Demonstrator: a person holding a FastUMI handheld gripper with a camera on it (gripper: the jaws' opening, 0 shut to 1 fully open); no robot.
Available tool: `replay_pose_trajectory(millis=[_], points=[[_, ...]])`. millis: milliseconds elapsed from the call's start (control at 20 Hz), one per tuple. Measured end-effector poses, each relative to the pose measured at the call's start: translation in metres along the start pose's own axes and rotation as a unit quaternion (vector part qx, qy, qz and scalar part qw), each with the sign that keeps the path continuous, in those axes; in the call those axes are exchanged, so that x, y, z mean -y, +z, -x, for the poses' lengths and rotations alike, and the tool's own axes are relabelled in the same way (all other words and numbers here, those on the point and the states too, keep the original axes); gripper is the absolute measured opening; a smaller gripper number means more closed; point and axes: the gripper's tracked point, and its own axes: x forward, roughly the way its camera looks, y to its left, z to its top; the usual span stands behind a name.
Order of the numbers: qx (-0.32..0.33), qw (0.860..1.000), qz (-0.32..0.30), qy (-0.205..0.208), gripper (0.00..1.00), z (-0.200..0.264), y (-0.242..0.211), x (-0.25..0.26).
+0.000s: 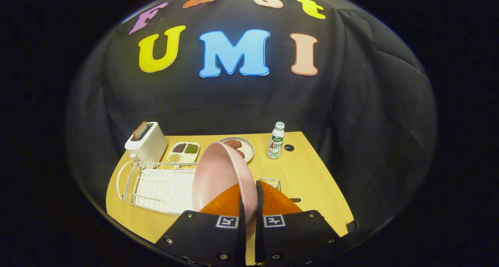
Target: Take the plate from the dish rack, then take the spoon from the basket and place it into the plate.
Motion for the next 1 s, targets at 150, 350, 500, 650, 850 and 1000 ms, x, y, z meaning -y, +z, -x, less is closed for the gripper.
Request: replay_pose_trajectory(millis=[150,350,500,650,850,1000], points=[[-0.006,0.999,-0.023,0.036,0.09,0.011,-0.018,0.016],[-0.015,0.995,-0.059,0.074,0.09,0.019,-0.040,0.034],[-0.016,0.993,-0.067,0.100,0.09,0.025,-0.060,0.040],[-0.026,0.991,-0.066,0.116,0.09,0.026,-0.088,0.048],[-0.062,0.985,-0.094,0.134,0.09,0.025,-0.130,0.063],[-0.084,0.982,-0.111,0.129,0.09,0.017,-0.155,0.077]])
